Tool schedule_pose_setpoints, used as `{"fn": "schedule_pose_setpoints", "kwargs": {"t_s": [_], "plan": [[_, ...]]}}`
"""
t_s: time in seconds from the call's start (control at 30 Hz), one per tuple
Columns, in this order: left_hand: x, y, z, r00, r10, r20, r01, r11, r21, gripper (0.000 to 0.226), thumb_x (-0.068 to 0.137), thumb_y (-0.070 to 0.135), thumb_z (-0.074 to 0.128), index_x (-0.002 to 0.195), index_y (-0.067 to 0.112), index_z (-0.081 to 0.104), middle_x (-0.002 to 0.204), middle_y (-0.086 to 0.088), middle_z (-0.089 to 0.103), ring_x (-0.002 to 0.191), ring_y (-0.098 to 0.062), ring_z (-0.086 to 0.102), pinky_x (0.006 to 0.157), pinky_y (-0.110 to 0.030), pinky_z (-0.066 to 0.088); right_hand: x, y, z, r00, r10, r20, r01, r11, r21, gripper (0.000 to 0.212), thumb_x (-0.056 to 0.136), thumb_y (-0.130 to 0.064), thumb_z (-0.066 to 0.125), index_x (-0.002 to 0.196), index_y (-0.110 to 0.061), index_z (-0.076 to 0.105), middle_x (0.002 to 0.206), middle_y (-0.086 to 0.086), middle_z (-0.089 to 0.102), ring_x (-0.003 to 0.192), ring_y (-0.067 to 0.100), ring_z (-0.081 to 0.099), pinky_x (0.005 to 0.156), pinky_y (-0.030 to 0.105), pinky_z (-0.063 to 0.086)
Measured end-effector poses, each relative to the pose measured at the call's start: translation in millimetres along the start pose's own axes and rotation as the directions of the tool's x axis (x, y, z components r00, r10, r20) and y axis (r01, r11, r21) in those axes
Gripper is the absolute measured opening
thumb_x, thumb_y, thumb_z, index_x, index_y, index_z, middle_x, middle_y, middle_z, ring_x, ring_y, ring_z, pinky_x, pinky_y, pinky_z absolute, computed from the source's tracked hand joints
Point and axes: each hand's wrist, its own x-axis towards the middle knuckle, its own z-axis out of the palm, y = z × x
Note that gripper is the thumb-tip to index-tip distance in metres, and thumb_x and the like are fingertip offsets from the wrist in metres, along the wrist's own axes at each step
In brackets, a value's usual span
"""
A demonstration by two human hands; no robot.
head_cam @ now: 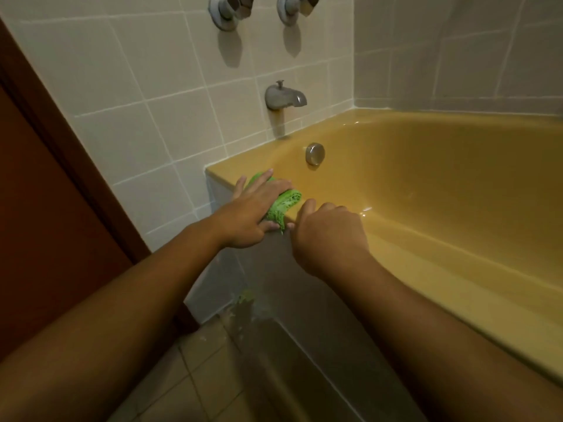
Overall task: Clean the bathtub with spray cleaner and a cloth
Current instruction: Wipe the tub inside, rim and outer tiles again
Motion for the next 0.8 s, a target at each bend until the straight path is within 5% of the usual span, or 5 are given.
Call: {"fn": "schedule_pose_setpoints", "kwargs": {"t_s": [0.57,0.8], "plan": [[25.1,-99.1,-1.0,0.999,-0.034,-0.008,0.033,0.998,-0.050,0.082,0.092,0.020,0.073,0.157,0.030,0.025,0.168,0.002,0.023,0.159,-0.016,-0.002,0.127,-0.047,-0.007,85.8,-54.9,15.4,1.000,0.006,0.025,-0.006,1.000,-0.005,0.067,0.106,-0.057,0.033,0.147,-0.004,0.036,0.135,0.026,0.055,0.117,0.042,0.057,0.096,0.054,0.051],[42.7,-161.2,2.7,1.000,-0.010,-0.026,0.009,0.999,-0.036,0.082,0.089,0.021,0.076,0.155,0.031,0.028,0.166,-0.003,0.026,0.160,-0.019,0.002,0.128,-0.051,-0.003,115.9,-73.4,24.7,1.000,-0.002,-0.021,0.001,1.000,-0.019,0.068,0.104,-0.064,0.034,0.138,-0.006,0.043,0.127,0.023,0.059,0.110,0.041,0.061,0.081,0.047,0.050]]}}
